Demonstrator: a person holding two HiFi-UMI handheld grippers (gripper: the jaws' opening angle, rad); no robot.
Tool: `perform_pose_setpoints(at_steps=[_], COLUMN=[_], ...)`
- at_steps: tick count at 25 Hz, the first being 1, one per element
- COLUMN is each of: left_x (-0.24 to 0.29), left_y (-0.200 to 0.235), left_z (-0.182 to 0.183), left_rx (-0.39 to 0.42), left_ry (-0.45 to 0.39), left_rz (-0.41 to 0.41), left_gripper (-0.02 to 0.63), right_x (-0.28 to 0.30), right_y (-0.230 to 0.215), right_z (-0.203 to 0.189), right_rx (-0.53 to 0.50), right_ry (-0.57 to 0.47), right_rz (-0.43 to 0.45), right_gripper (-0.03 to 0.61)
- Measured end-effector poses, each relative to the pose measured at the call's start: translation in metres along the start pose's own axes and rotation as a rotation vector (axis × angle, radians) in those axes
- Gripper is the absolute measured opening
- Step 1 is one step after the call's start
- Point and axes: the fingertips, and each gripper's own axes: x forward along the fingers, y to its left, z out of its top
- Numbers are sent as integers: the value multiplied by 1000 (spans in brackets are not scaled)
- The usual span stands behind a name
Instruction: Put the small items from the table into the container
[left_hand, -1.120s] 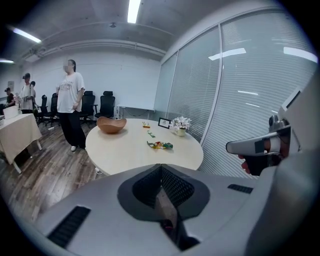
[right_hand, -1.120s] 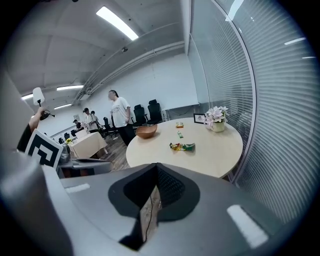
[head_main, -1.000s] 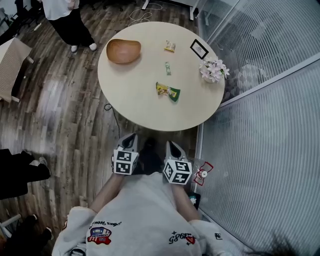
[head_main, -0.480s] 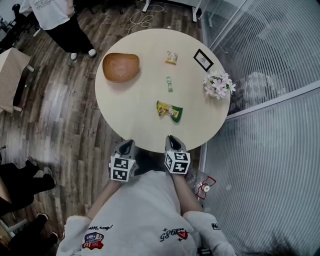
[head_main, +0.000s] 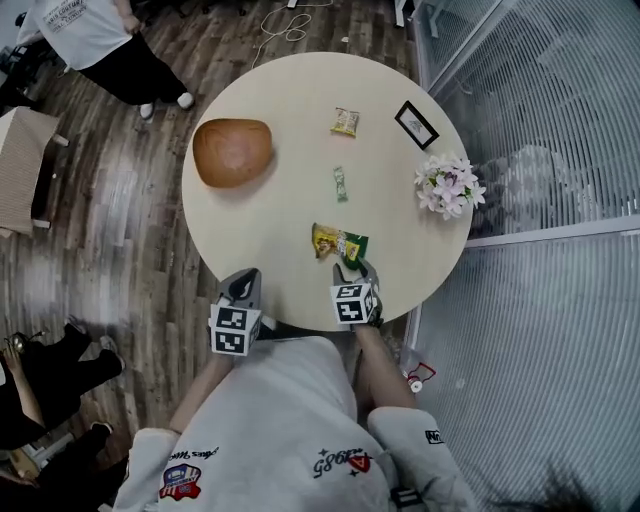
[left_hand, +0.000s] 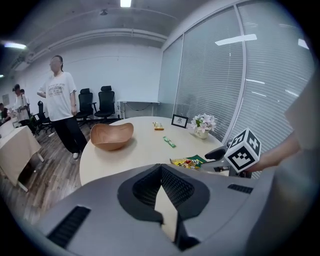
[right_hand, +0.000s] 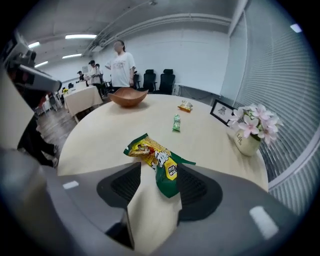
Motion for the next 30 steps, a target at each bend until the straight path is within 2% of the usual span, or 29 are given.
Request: perform_pose_setpoints(at_steps=[3, 6, 10, 12, 15, 17, 19, 24, 27, 30], left_x=[12, 20, 29, 34, 43, 48, 53, 61, 64, 67], left_y=[13, 18, 22, 23, 26, 31, 39, 69, 85, 109], left_z=[8, 15, 20, 23, 26, 28, 31, 40, 50, 53], left_rx=[-3, -4, 7, 13, 25, 32, 31, 20, 4, -17], left_ry=[11, 19, 37, 40, 48, 56, 56, 46, 29, 14], left_rz=[20, 22, 7, -9, -40, -60, -74, -104, -120, -117], left_gripper=[8, 8, 8, 8, 8, 8, 8, 8, 8, 8], right_x=[20, 34, 49, 50, 50, 49, 48, 36, 31, 44], right_y=[0, -4, -12, -16, -18, -17, -15, 1, 17, 50], right_z=[-3, -8, -18, -24, -24, -20, -14, 42, 102, 174], right_rx=[-97, -125, -73, -46, -22, -3, 26, 68, 43, -20], right_ry=[64, 114, 191, 224, 230, 221, 208, 119, 31, -52], right_rz=[18, 16, -3, -24, -45, -61, -71, -77, -59, -4], right_gripper=[204, 204, 202, 163, 130, 81, 74, 69, 69, 69])
